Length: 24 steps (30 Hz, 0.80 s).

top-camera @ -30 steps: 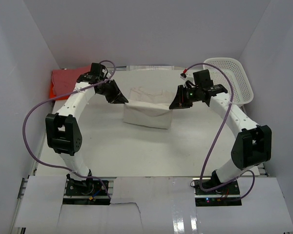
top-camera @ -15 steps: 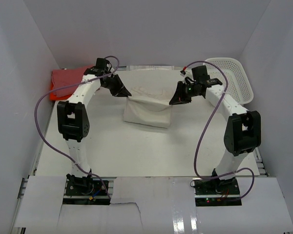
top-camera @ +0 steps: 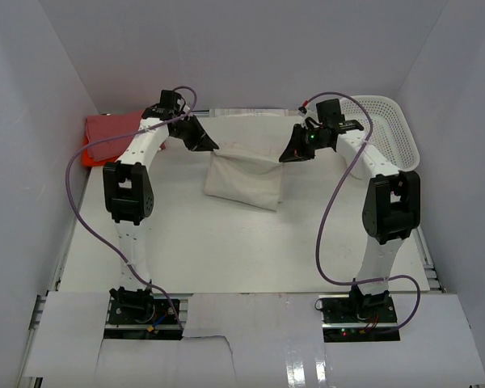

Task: Fold and stack the t-shirts
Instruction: Fold the long partially folded tshirt into a neat square

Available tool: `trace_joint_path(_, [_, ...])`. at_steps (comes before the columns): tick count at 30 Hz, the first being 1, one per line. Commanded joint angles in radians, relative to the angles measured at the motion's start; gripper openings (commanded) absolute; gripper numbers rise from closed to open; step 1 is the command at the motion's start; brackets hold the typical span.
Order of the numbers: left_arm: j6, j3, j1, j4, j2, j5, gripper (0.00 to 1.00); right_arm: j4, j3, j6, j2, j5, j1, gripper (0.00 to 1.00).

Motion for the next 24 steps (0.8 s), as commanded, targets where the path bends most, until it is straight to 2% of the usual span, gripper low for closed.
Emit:
trace_joint_path(1, [-0.007, 0.061, 0.025, 0.016, 0.011, 0.012, 0.0, 0.014, 0.064, 0.007, 0.019, -0.005, -0.016, 0.08])
trace_joint_path(8, [-0.007, 0.141, 0.036, 0.017, 0.097, 0.017, 0.01, 0.025, 0.107, 0.026, 0.071, -0.01, -0.025, 0.08])
trace_joint_path(9, [-0.01, 0.165, 0.036, 0.016, 0.11, 0.023, 0.1, 0.025, 0.11, 0.029, 0.075, -0.012, -0.026, 0.08])
trace_joint_path(11, [-0.022, 0.191, 0.037, 0.025, 0.152, 0.043, 0.22, 0.032, 0.116, 0.033, 0.091, -0.012, -0.03, 0.09])
trace_joint_path(12, [-0.027, 0.207, 0.036, 0.03, 0.163, 0.044, 0.33, 0.037, 0.116, 0.035, 0.094, -0.013, -0.03, 0.09])
trace_joint_path(18, [-0.08, 0.218, 0.036, 0.097, 0.199, 0.064, 0.4, 0.066, 0.121, 0.049, 0.137, -0.019, -0.045, 0.09])
trace_joint_path(20, [-0.1, 0.234, 0.036, 0.123, 0.212, 0.08, 0.43, 0.077, 0.121, 0.053, 0.141, -0.012, -0.051, 0.15])
trace_joint_path(24, [-0.133, 0.245, 0.036, 0.194, 0.21, 0.089, 0.48, 0.158, 0.086, 0.082, 0.12, 0.054, -0.057, 0.34])
